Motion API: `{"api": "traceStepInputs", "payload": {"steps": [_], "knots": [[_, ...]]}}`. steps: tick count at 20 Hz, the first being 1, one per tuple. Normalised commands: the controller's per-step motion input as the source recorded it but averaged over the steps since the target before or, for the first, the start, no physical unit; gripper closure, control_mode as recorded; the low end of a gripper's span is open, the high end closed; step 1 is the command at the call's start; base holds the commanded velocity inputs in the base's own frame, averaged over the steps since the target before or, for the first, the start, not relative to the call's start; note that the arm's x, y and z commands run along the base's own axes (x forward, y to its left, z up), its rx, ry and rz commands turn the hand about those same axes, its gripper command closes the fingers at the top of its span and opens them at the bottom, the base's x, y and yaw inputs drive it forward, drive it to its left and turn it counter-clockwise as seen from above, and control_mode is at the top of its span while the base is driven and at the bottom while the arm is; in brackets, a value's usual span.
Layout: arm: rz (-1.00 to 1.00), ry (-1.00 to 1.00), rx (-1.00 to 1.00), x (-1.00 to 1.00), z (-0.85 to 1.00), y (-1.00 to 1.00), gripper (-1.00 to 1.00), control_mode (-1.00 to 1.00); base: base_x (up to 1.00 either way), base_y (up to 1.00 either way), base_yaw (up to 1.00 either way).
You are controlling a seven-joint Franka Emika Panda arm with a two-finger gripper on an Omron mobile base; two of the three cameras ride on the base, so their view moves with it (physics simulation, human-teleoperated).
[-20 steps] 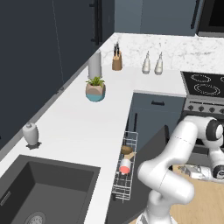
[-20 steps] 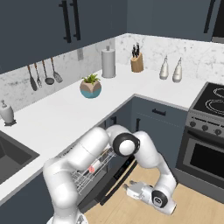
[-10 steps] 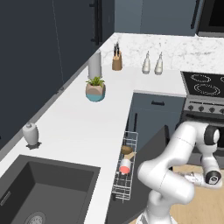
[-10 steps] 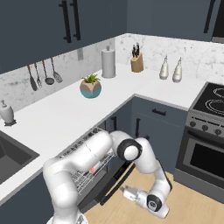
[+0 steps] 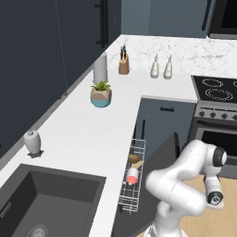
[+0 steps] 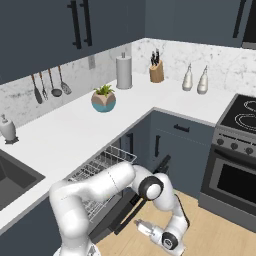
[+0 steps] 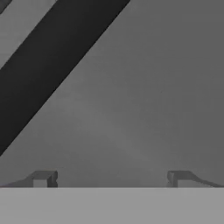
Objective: Pick up the cup and bowl from the counter, place them in the dishwasher, and close the dishwasher door.
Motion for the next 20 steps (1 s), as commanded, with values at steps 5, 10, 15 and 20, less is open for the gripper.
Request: {"api": "traceStepInputs", "payload": {"steps": [5,10,15,20], "knots": [[0.0,-0.23,0.22,-0.07,0.26,0.64,-1.0,-1.0,0.0,0.0,0.0],[0.0,-0.12,0.18,-0.33,0.89,0.67,-1.0,-1.0,0.0,0.0,0.0],[0.03,-0.04,0.08,-0.13,1.0,0.31,-1.0,-1.0,0.0,0.0,0.0],[0.0,0.04,-0.03,-0.03,1.0,0.62,-1.0,-1.0,0.0,0.0,0.0]]}}
